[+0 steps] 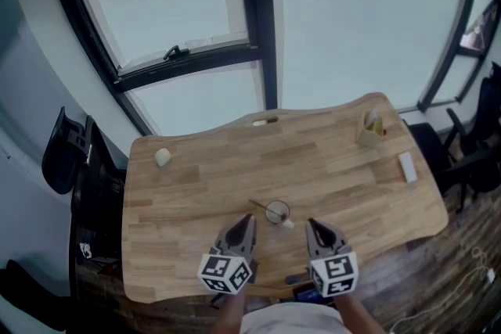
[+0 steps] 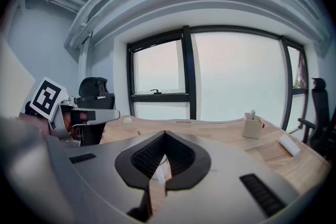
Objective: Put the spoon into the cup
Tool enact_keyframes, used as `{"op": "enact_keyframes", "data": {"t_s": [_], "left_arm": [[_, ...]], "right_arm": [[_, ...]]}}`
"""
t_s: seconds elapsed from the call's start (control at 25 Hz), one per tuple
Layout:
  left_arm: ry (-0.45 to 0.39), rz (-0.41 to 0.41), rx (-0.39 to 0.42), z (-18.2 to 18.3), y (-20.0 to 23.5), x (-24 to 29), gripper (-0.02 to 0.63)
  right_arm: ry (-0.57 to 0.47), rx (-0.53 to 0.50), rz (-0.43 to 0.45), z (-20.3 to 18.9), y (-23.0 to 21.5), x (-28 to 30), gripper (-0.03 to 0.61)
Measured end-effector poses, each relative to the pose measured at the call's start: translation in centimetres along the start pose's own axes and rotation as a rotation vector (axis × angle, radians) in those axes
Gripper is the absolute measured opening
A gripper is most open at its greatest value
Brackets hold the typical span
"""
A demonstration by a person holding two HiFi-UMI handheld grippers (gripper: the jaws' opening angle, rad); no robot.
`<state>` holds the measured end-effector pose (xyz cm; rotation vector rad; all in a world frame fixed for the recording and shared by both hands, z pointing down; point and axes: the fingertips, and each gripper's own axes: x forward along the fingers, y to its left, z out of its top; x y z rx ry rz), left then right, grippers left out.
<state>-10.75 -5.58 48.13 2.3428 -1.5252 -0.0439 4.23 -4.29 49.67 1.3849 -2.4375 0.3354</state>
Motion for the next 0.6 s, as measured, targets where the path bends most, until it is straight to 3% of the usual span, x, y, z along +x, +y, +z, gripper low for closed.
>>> {"op": "enact_keyframes", "data": {"t_s": [0.6], "left_arm": [[0.054, 0.052, 0.097, -0.7, 0.5, 0.5, 0.0]], "right_arm": [[-0.049, 0.003, -0.009, 1.1, -0.5, 0.1, -0.003]]}}
